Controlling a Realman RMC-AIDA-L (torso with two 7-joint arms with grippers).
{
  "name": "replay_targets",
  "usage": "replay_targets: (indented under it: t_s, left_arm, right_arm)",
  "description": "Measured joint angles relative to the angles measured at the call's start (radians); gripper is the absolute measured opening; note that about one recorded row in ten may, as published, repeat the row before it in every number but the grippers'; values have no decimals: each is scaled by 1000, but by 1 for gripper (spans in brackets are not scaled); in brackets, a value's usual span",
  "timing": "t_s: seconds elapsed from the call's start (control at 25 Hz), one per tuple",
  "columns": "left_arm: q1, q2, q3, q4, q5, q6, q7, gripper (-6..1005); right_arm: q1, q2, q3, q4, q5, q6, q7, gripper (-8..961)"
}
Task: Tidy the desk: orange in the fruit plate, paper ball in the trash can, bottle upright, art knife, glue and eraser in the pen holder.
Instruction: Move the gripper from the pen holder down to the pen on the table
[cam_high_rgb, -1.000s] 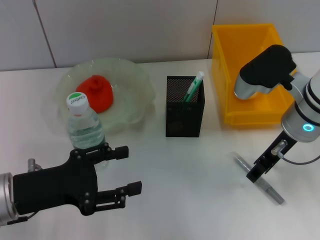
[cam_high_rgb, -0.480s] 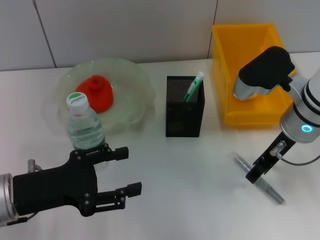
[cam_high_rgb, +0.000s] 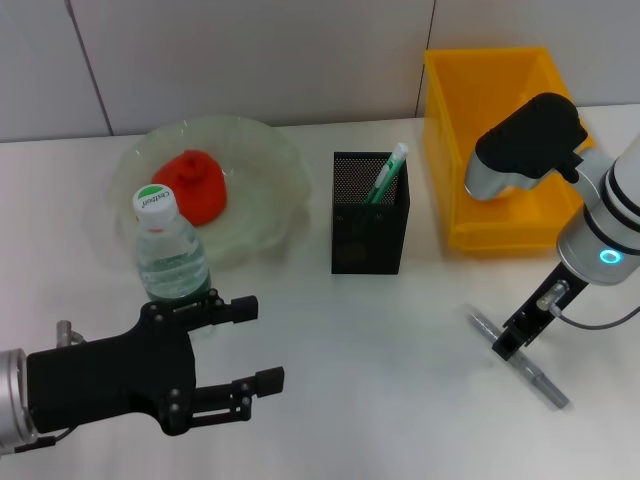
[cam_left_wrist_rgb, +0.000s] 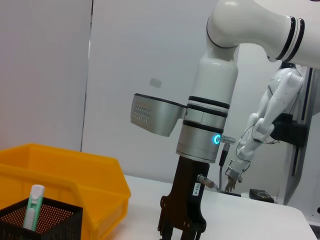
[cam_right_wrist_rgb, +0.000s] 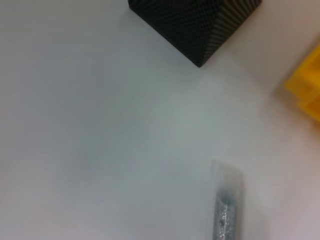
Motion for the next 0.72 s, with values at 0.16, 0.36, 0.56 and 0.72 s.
replay_targets:
  t_s: [0.16, 0.36, 0.56, 0.72]
  left_arm:
    - [-1, 0, 2, 0, 0, 0, 0, 788]
    - [-2, 0, 2, 0, 0, 0, 0, 788]
    - [-2, 0, 2, 0, 0, 0, 0, 788]
    - [-3, 0, 2, 0, 0, 0, 0, 788]
  right_arm:
    - [0, 1, 0, -4, 0, 5, 0, 574]
    - [4, 2, 0, -29, 8, 14, 0, 517]
    - [6, 2, 0, -38, 10, 21, 0, 495]
    - [6, 2, 0, -39, 10, 23, 5, 478]
